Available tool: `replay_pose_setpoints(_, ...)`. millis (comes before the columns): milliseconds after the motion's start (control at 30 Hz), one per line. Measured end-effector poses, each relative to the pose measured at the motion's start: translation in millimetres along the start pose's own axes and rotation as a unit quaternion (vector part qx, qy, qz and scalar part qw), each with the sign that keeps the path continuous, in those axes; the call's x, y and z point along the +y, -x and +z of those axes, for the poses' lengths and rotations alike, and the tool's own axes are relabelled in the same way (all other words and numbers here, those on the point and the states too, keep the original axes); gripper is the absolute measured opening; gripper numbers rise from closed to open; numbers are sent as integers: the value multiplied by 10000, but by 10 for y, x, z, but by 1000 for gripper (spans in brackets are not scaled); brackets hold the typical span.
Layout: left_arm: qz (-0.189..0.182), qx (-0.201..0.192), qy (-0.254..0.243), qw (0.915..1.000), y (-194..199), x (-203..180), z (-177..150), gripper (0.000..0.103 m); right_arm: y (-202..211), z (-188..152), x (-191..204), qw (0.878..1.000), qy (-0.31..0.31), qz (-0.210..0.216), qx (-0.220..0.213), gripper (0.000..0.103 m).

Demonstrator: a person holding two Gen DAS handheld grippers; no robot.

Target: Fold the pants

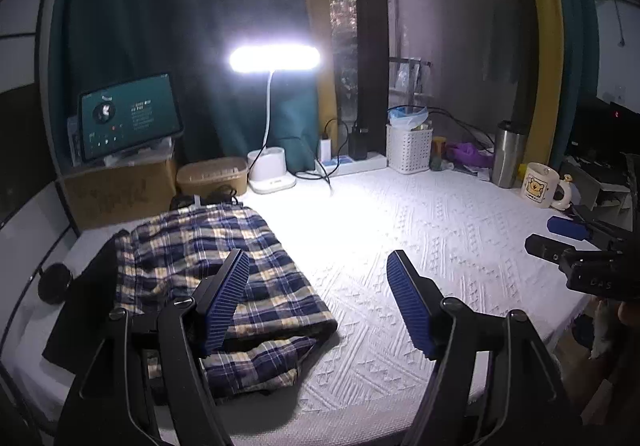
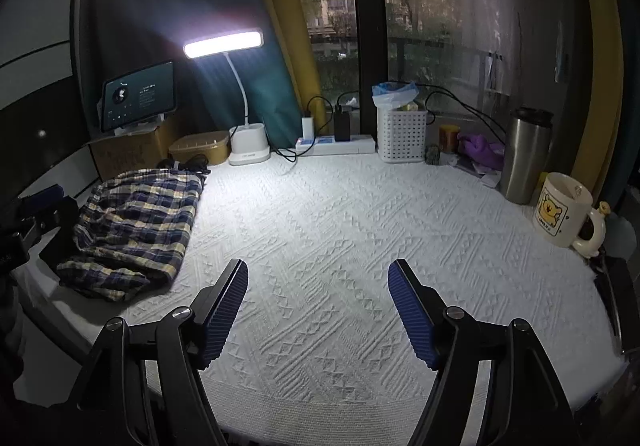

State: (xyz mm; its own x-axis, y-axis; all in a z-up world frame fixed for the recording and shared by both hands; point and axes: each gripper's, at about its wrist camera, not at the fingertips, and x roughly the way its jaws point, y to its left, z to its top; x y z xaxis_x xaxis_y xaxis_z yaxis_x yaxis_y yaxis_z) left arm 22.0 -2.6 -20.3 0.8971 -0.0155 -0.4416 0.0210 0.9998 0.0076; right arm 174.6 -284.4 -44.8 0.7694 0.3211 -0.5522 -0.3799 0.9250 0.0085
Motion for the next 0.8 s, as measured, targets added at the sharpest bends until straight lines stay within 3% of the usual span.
replay_pose_setpoints(800, 145, -605, 76, 9980, 348, 89, 160, 72, 388, 280, 316, 9976, 354, 122, -591, 81)
